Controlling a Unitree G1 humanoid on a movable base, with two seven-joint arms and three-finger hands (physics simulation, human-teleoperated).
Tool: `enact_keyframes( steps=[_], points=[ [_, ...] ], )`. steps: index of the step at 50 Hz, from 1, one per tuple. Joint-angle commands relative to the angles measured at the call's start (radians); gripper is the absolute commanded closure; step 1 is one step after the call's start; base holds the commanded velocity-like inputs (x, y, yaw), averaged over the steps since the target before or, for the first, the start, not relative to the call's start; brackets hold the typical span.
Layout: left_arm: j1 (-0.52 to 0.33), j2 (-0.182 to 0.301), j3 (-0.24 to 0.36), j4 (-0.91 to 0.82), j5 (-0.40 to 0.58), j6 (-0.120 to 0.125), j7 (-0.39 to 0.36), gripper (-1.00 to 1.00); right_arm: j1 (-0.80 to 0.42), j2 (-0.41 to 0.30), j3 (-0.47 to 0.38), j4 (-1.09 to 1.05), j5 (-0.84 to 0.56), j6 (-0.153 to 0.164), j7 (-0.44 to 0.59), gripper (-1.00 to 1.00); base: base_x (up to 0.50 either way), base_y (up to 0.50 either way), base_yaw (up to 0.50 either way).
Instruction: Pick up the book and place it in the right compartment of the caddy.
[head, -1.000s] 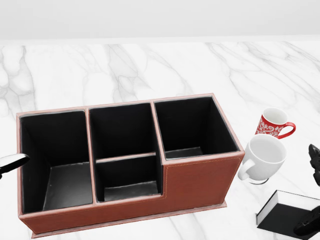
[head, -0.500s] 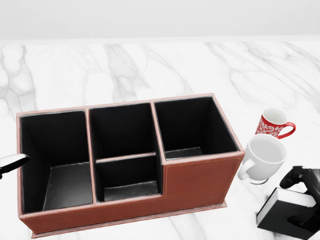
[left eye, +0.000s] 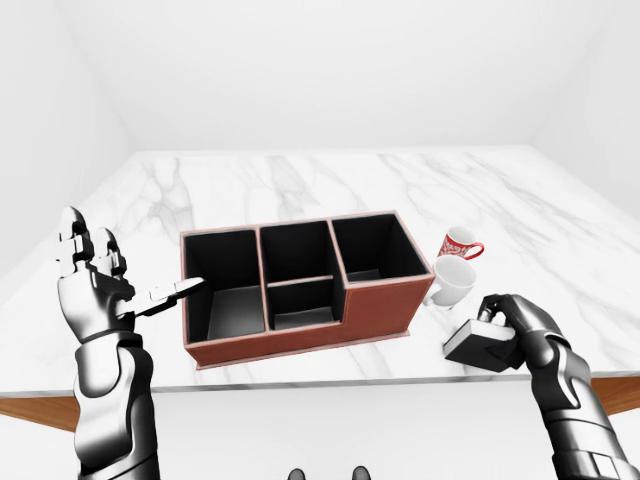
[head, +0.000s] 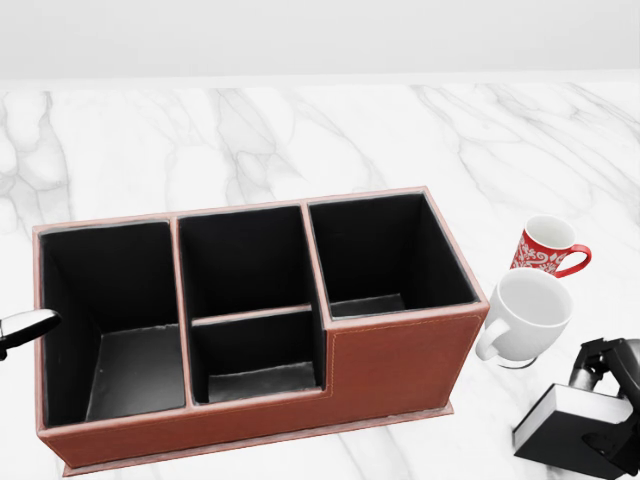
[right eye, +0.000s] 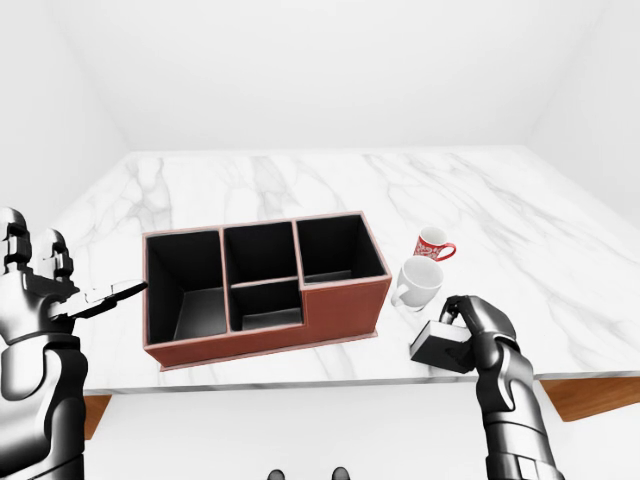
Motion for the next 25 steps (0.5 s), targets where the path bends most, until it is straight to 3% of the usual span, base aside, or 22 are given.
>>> enact_keyframes(
  steps=[1,3,9,14,25],
  points=[
    [0.001,0.000,0.000,-0.005,0.001,0.000,0.000,-1.00,0.025,0.044,0.019,0.016,0.032,0.000,0.017,1.00,0.00,0.00,0.00],
    [-0.001,0.002,0.003,-0.005,0.001,0.000,0.000,-1.00,0.025,0.043,0.014,-0.001,0.038,0.000,0.029,1.00,0.00,0.00,0.00],
    [-0.003,0.004,0.008,-0.005,-0.003,0.000,0.002,-1.00,0.041,0.023,-0.027,-0.224,-0.012,0.000,0.191,1.00,0.00,0.00,0.00],
    [-0.002,0.005,0.009,-0.010,-0.005,0.000,0.004,-1.00,0.032,0.008,-0.056,-0.254,-0.039,0.000,0.283,1.00,0.00,0.00,0.00],
    [-0.005,0.007,0.010,-0.007,-0.004,0.000,0.005,-1.00,0.111,0.025,-0.128,-0.376,-0.044,0.000,0.394,1.00,0.00,0.00,0.00]
  ],
)
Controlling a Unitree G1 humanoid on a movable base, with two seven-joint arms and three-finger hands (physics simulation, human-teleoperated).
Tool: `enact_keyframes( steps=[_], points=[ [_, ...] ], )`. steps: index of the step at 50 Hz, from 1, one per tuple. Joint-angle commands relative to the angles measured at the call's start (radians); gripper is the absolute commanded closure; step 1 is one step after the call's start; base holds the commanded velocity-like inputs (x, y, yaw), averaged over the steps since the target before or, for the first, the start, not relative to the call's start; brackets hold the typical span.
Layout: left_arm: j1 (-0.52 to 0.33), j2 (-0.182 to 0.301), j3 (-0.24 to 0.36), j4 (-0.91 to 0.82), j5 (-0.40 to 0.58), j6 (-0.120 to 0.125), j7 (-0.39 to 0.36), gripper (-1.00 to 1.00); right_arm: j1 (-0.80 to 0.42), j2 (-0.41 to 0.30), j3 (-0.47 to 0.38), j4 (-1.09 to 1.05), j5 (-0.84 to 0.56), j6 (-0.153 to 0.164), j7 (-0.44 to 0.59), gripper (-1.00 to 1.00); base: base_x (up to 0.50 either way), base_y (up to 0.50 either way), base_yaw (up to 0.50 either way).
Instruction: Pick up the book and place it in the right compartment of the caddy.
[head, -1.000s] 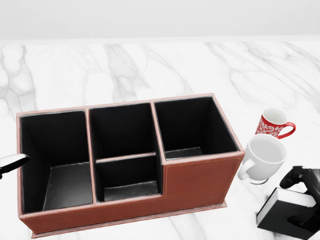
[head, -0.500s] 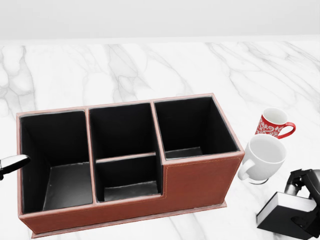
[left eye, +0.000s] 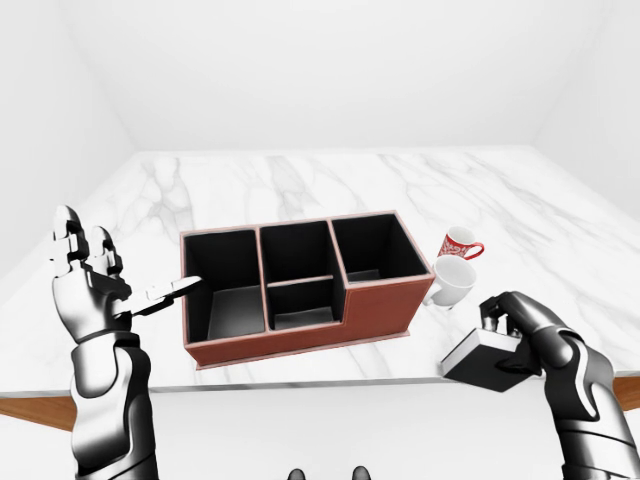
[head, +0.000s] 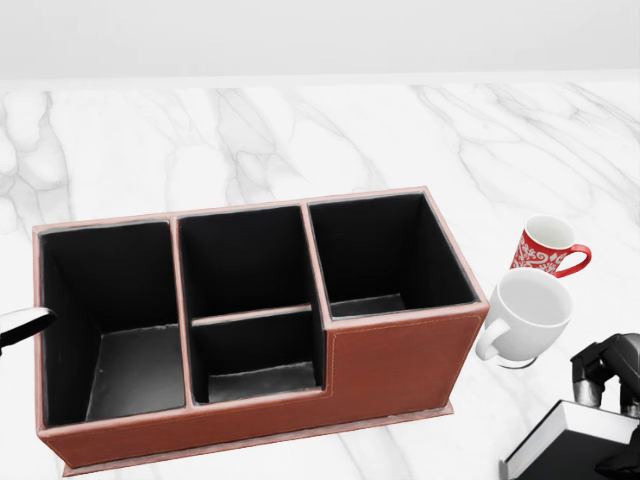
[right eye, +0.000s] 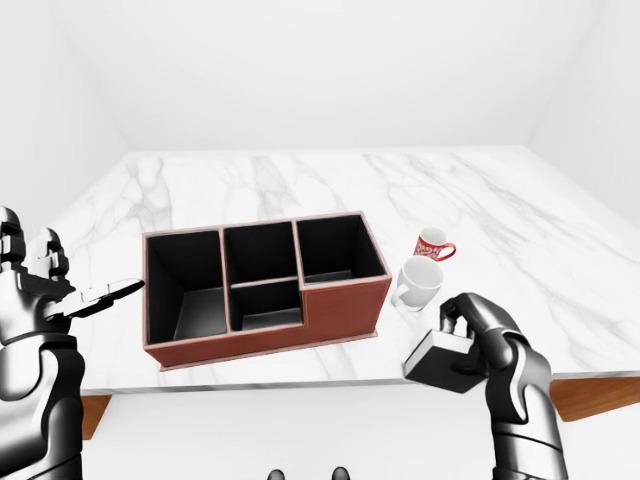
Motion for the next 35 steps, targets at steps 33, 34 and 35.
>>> enact_keyframes(
  steps=[33,34,35],
  points=[
    [0.000,0.000,0.002,-0.011,-0.003,0.000,0.001,-1.00,-0.515,-0.372,-0.081,-0.747,-0.067,0.000,0.214,1.00,0.00,0.00,0.00],
    [-0.001,0.000,0.001,-0.008,-0.002,0.000,0.000,-1.00,-0.557,-0.393,-0.064,-0.723,-0.070,0.000,0.214,1.00,0.00,0.00,0.00],
    [-0.002,0.001,0.001,-0.004,-0.001,0.000,0.000,-1.00,-0.640,-0.417,-0.026,-0.674,-0.050,0.000,0.214,1.00,0.00,0.00,0.00]
  ],
)
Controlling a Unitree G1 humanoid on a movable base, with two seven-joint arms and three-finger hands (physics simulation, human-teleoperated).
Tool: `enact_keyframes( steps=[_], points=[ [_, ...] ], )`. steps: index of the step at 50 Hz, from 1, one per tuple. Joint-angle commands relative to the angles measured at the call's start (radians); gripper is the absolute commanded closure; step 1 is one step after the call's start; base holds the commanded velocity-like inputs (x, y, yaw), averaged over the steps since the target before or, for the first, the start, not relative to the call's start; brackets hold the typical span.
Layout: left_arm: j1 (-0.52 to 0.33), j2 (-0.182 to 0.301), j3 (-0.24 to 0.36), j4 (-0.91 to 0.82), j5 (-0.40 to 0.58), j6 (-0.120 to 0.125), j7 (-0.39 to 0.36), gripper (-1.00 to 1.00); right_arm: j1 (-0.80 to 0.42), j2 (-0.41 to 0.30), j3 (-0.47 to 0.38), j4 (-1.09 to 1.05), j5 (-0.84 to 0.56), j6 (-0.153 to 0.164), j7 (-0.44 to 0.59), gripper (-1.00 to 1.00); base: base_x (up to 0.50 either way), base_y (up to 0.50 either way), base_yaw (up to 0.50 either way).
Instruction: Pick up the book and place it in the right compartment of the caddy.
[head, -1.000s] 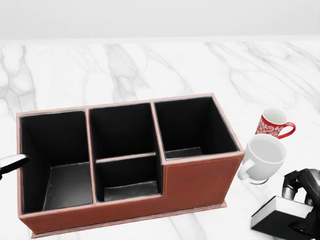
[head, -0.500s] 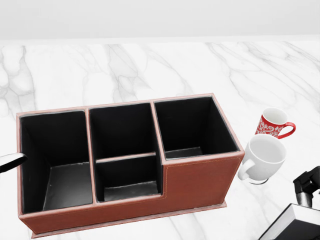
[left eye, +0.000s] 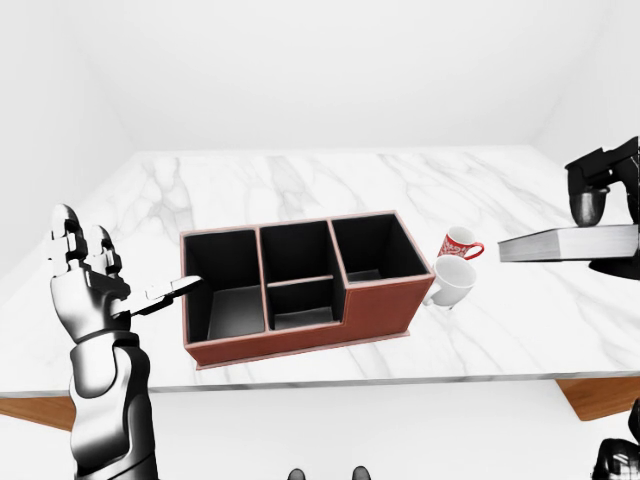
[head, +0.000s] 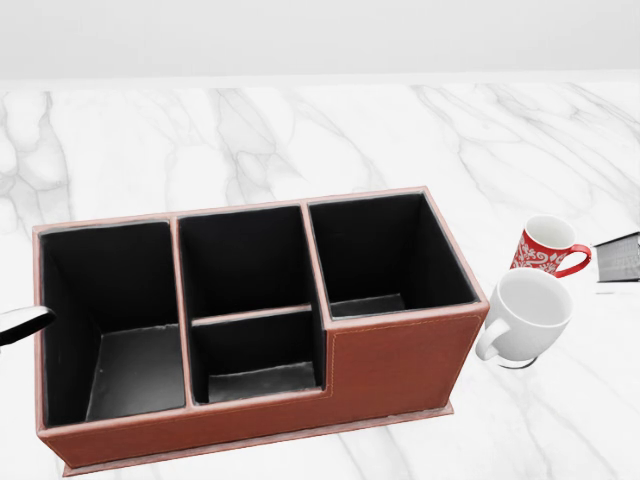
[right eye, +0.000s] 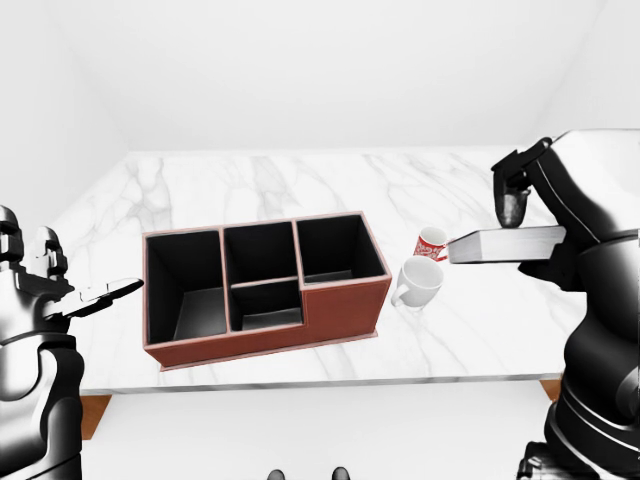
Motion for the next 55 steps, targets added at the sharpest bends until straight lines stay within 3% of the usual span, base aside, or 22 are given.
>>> enact_keyframes(
  steps=[1,5,8,18,24,32,41,55],
  points=[
    [-0.001,-0.001,-0.001,0.003,0.000,0.000,-0.001,-1.00,-0.437,-0.202,0.176,0.093,-0.013,0.000,0.000,1.00,0.00,0.00,0.00],
    [0.001,-0.001,-0.003,0.004,0.002,0.000,-0.002,-1.00,-0.612,-0.176,0.274,0.265,-0.037,0.000,0.000,1.00,0.00,0.00,0.00],
    [0.002,-0.005,-0.009,0.002,0.007,0.000,-0.002,-1.00,-0.716,-0.091,0.324,0.375,-0.083,0.000,0.000,1.00,0.00,0.00,0.00],
    [-0.001,-0.007,-0.015,0.017,0.015,0.000,-0.004,-1.00,-0.937,0.150,0.401,0.848,-0.108,0.000,0.000,1.00,0.00,0.00,0.00],
    [0.001,-0.008,-0.017,0.016,0.017,0.000,-0.005,-1.00,-1.033,0.202,0.422,1.038,-0.040,0.000,0.000,1.00,0.00,0.00,0.00],
    [0.002,-0.009,-0.021,0.025,0.019,0.000,-0.006,-1.00,-1.045,0.252,0.461,1.071,0.003,0.000,0.000,1.00,0.00,0.00,0.00],
    [0.004,-0.010,-0.022,0.017,0.019,0.000,-0.005,-1.00,-0.935,0.296,0.473,1.041,-0.038,0.000,0.000,1.00,0.00,0.00,0.00],
    [0.000,-0.008,-0.020,0.021,0.017,0.000,-0.006,-1.00,-0.926,0.313,0.487,1.108,-0.061,0.000,0.000,1.00,0.00,0.00,0.00]
  ],
)
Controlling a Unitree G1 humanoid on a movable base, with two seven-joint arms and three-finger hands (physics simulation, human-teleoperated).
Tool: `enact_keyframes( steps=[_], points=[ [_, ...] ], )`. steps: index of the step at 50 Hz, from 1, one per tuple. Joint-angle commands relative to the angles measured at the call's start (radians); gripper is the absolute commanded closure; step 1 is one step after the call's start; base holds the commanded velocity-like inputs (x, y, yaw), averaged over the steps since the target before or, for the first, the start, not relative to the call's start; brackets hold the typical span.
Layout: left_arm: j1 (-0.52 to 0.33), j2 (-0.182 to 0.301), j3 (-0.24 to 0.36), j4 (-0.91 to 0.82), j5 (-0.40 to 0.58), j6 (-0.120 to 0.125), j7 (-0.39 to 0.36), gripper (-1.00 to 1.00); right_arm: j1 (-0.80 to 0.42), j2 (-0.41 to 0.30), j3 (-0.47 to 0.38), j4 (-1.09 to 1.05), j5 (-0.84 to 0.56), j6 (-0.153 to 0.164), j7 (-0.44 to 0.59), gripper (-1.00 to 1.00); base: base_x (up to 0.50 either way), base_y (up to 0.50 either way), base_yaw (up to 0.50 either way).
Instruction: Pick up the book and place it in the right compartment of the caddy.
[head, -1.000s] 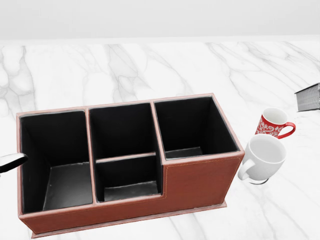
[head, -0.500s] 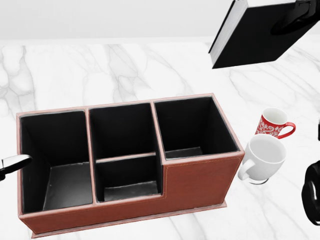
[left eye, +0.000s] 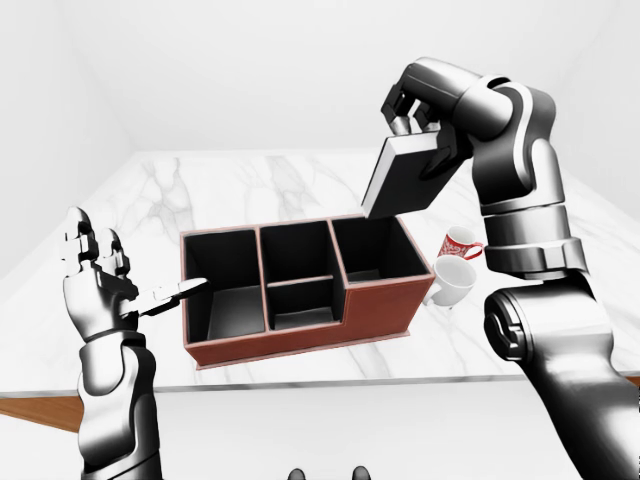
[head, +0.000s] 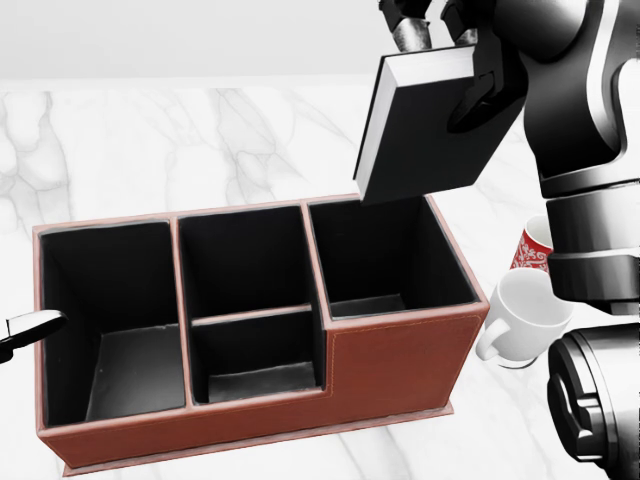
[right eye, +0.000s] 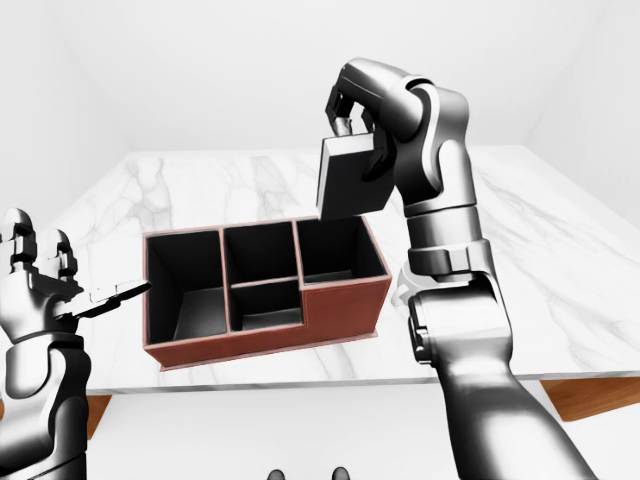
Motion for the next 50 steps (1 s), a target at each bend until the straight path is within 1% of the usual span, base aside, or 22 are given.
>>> enact_keyframes(
  steps=[1,6,10,18,26,31,38,50],
  points=[
    [0.000,0.000,0.000,-0.001,0.000,0.000,0.000,-1.00,-0.014,0.022,0.002,0.064,-0.032,0.000,0.000,1.00,0.00,0.00,0.00],
    [-0.001,0.001,-0.001,0.002,0.002,0.000,0.000,-1.00,-0.006,0.038,0.002,0.069,-0.029,0.000,0.000,1.00,0.00,0.00,0.00],
    [-0.004,0.001,-0.002,0.014,0.003,0.000,-0.001,-1.00,0.022,0.057,0.011,0.033,-0.036,0.000,0.000,1.00,0.00,0.00,0.00],
    [-0.001,0.002,0.001,0.005,-0.002,0.000,-0.001,-1.00,0.039,0.099,0.030,0.003,-0.061,0.000,0.000,1.00,0.00,0.00,0.00],
    [-0.001,0.001,-0.001,0.004,-0.001,0.000,0.000,-1.00,0.042,0.102,0.025,0.036,-0.073,0.000,0.000,1.00,0.00,0.00,0.00],
    [-0.004,0.002,0.000,0.018,-0.001,0.000,0.000,-1.00,0.069,0.103,0.028,0.036,-0.085,0.000,0.000,1.00,0.00,0.00,0.00],
    [0.001,0.002,0.000,-0.005,-0.003,0.000,0.002,-1.00,0.088,0.102,0.029,0.054,-0.093,0.000,0.000,1.00,0.00,0.00,0.00],
    [-0.001,0.002,-0.001,0.011,-0.002,0.000,0.000,-1.00,0.119,0.121,0.033,0.080,-0.092,0.000,0.000,1.00,0.00,0.00,0.00]
  ],
)
